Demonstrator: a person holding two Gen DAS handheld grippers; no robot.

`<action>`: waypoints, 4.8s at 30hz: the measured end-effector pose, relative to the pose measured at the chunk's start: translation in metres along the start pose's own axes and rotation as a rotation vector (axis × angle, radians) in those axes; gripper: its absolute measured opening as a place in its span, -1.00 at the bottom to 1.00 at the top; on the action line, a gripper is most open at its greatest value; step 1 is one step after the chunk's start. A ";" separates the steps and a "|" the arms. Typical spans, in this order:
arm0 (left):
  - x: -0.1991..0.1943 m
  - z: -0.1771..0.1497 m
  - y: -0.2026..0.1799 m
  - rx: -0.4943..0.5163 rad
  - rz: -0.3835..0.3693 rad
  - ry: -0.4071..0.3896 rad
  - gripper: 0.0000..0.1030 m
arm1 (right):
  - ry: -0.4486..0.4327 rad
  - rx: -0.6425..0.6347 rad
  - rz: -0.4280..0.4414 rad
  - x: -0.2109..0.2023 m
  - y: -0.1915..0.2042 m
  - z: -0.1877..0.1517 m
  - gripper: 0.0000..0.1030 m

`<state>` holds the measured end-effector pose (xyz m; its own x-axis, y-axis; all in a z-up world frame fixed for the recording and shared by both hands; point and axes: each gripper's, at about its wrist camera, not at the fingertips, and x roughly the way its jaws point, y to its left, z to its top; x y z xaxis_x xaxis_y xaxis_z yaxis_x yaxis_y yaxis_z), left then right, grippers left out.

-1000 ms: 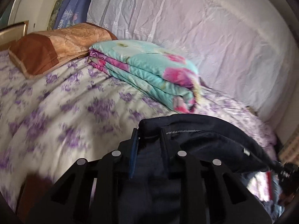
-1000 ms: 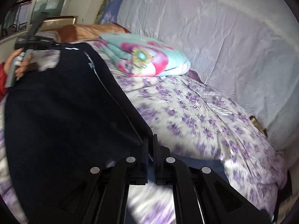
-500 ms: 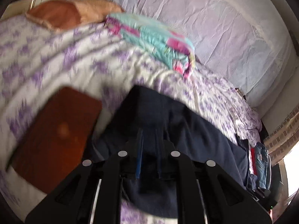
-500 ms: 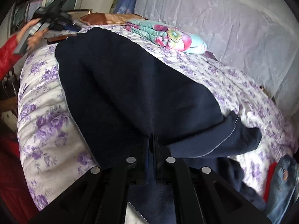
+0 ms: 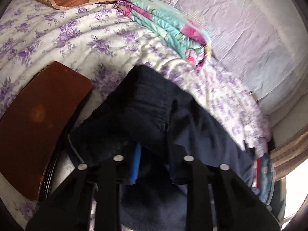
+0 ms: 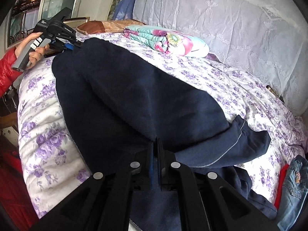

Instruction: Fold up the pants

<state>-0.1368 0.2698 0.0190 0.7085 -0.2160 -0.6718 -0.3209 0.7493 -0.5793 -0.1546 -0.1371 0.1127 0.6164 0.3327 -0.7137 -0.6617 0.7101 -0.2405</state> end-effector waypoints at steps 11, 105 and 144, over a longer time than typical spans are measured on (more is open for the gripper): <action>-0.027 -0.026 0.018 0.076 0.073 0.049 -0.65 | 0.059 -0.060 0.105 -0.024 0.036 -0.018 -0.93; 0.066 -0.140 -0.157 0.697 -0.002 0.066 0.91 | 0.045 1.214 -0.222 -0.160 -0.155 -0.182 -0.52; 0.030 -0.119 -0.114 0.498 0.000 -0.077 0.91 | 0.024 0.575 0.296 0.095 -0.112 0.104 -0.51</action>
<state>-0.1541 0.1035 0.0102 0.7587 -0.1834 -0.6251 0.0049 0.9611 -0.2760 0.0225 -0.1200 0.1404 0.4290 0.5559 -0.7120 -0.4637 0.8120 0.3545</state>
